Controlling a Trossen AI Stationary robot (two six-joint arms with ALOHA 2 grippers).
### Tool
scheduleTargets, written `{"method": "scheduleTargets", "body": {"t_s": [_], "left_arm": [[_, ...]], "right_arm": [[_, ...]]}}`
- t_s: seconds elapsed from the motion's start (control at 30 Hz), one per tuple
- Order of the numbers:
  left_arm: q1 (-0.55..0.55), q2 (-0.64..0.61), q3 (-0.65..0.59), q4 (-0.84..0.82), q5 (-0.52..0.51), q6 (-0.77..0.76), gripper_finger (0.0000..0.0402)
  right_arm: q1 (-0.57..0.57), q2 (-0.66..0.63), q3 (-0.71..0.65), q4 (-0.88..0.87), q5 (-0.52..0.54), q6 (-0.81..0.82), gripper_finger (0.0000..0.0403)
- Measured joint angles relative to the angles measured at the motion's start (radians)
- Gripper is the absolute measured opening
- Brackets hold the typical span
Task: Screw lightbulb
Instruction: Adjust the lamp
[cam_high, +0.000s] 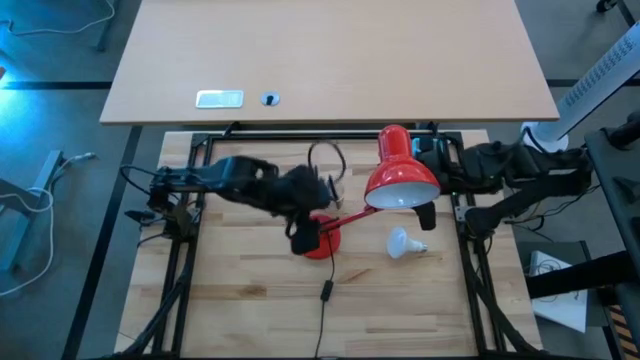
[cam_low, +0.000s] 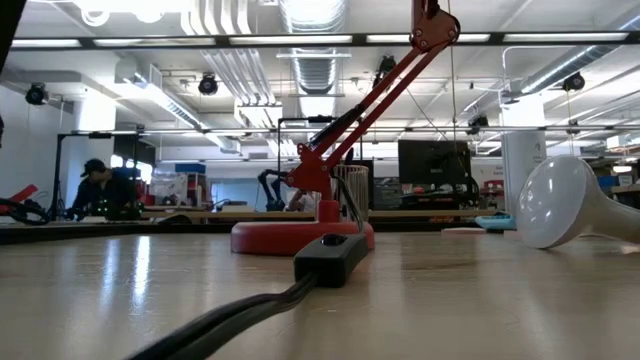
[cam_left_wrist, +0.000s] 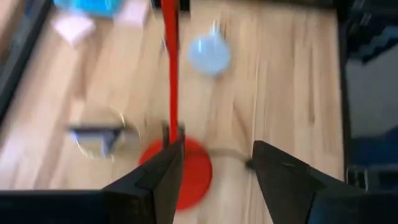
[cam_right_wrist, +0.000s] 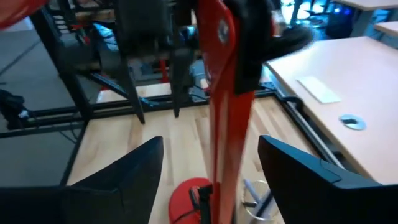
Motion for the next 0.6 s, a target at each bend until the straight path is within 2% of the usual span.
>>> {"method": "scheduleTargets", "body": {"t_s": [0.13, 0.23, 0.5, 0.6], "left_arm": [[-0.03, -0.023, -0.131, -0.006, 0.002, -0.052, 0.0177], [-0.033, -0.075, -0.284, 0.071, 0.023, -0.092, 0.0168], [-0.033, -0.316, -0.838, 0.578, 0.035, -0.19, 0.0156], [-0.033, -0.358, -1.005, 0.729, 0.042, -0.193, 0.0155]], "right_arm": [[-0.011, 0.0, -0.014, 0.033, -0.018, -0.002, 0.0235], [-0.01, -0.001, -0.023, 0.037, -0.019, 0.001, 0.0214], [-0.01, -0.002, -0.064, 0.091, -0.036, -0.002, 0.0162], [-0.016, -0.002, -0.105, 0.142, -0.044, -0.008, 0.0149]]}}
